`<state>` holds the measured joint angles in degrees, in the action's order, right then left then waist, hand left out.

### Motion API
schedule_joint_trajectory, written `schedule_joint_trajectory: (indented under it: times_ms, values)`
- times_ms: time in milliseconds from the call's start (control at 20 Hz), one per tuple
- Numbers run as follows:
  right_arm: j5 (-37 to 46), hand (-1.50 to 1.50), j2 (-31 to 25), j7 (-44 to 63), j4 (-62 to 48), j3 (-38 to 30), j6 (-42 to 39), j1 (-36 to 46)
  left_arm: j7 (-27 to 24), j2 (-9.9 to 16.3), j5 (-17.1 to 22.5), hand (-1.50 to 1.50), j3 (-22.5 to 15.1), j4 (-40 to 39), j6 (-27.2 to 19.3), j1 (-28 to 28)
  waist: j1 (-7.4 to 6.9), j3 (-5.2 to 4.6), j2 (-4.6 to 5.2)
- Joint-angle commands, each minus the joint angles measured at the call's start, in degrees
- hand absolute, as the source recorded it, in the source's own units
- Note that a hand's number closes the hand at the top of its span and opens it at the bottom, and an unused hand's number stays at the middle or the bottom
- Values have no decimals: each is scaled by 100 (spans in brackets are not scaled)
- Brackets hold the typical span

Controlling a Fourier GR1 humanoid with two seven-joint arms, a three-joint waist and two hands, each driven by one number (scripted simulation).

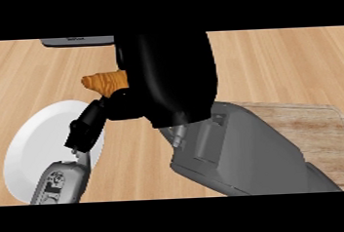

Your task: Pick the croissant from the cutting board and place it in the cardboard box

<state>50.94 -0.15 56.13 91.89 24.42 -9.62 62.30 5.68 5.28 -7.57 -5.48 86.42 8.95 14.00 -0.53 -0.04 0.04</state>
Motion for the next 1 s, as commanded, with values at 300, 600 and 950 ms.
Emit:
schedule_joint_trajectory:
  times_ms: [300,600,950]
  values:
    - [342,150,13,-1057,-2313,-232,945,270,-185,33,64,0,-19,226,168,-432,-67,-1,18]
    - [118,150,15,-1642,-3660,-366,1574,207,201,-250,-168,0,-258,373,-61,-213,-91,1,36]
    - [-1363,-150,15,-1632,-3888,-19,2474,-409,-13,-135,-69,0,-88,276,59,-244,-107,3,23]
